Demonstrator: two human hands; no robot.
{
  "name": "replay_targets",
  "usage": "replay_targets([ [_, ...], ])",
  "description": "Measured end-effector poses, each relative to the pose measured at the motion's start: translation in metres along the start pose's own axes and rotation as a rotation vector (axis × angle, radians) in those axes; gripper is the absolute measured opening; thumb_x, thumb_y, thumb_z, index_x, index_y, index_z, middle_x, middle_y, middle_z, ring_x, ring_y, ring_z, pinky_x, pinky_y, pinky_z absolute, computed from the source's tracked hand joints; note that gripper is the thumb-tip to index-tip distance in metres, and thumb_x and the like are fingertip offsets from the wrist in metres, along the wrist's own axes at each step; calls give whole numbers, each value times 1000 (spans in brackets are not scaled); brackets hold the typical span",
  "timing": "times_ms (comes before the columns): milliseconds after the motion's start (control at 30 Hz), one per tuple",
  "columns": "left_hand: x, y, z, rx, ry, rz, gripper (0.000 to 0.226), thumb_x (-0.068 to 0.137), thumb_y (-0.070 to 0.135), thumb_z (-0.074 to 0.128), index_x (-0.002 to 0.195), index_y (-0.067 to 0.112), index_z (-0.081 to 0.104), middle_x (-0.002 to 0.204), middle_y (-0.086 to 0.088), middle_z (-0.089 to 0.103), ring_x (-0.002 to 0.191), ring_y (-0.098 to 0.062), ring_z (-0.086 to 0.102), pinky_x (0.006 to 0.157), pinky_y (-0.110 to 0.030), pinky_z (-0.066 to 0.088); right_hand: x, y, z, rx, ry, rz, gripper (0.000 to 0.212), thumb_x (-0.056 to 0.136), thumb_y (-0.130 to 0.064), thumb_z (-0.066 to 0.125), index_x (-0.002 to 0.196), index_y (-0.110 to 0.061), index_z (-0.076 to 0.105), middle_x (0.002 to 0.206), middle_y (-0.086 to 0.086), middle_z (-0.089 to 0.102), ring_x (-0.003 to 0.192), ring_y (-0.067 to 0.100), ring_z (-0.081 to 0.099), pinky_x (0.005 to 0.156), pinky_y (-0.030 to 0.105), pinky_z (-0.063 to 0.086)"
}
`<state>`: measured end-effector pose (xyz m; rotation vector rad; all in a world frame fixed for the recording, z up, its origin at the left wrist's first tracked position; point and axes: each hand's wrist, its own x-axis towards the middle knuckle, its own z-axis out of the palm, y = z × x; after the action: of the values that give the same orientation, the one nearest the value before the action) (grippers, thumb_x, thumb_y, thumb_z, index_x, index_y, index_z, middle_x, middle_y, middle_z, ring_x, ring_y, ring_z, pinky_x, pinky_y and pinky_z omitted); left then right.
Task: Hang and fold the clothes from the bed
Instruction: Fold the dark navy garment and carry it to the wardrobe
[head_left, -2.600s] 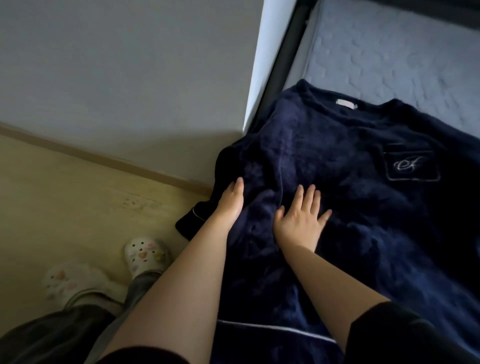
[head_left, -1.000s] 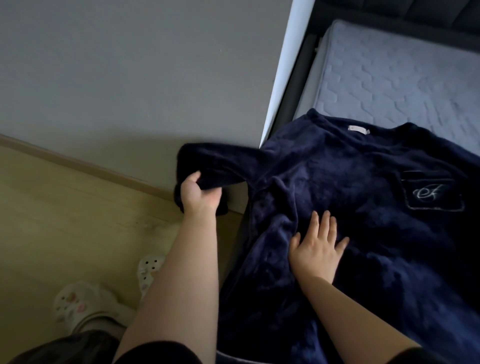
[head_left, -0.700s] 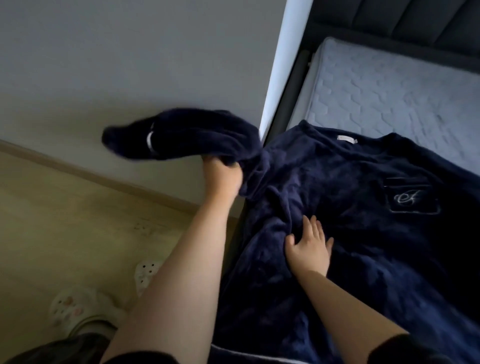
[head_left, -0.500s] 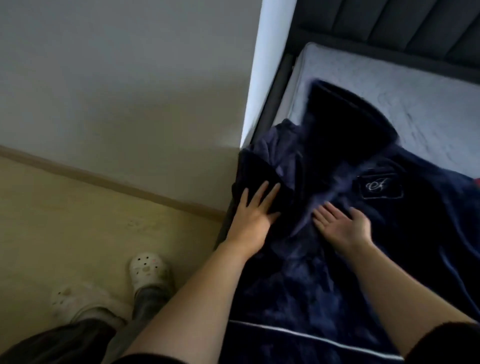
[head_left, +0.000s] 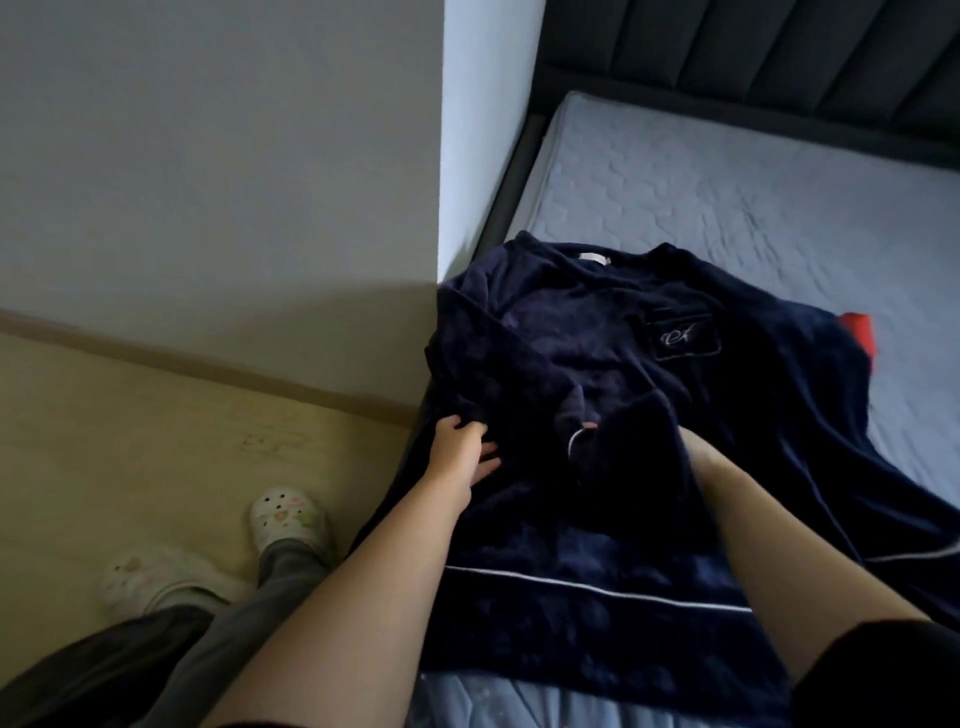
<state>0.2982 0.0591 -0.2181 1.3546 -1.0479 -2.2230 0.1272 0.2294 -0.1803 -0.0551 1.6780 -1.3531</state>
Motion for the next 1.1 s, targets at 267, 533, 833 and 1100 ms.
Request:
replay_targets([
  [267, -18, -9, -3, -72, -292, -58, 54, 100, 8, 41, 150, 22, 25, 136, -8, 50, 115, -27, 56, 90, -34, 45, 1, -30, 33, -628, -5, 139, 70, 84, -73, 36, 96, -12, 68, 85, 2, 65, 72, 18, 56, 69, 29, 45],
  [533, -28, -12, -4, -69, -392, -84, 47, 102, 18, 34, 148, 27, 30, 153, -5, 33, 138, -28, 33, 94, -35, 34, -25, 20, 84, -1623, 58, -168, 64, 79, -37, 69, 130, -11, 42, 135, 10, 36, 124, 32, 42, 98, 42, 44],
  [833, -26, -23, -4, -160, -263, -107, 45, 102, 12, 36, 146, 17, 31, 135, -12, 52, 110, -29, 58, 90, -39, 45, -29, -7, 3, -713, 242, -162, 34, 81, 15, 40, 81, -3, 68, 72, 13, 62, 63, 25, 56, 46, 17, 45],
  [1100, -24, -30, -1, -58, -230, -69, 46, 102, 5, 32, 148, 11, 28, 143, -17, 45, 127, -31, 49, 94, -36, 42, -20, -7, 3, -733, 425, -38, 75, 85, -55, 57, 132, 2, 46, 132, 20, 54, 121, 34, 51, 92, 32, 39],
])
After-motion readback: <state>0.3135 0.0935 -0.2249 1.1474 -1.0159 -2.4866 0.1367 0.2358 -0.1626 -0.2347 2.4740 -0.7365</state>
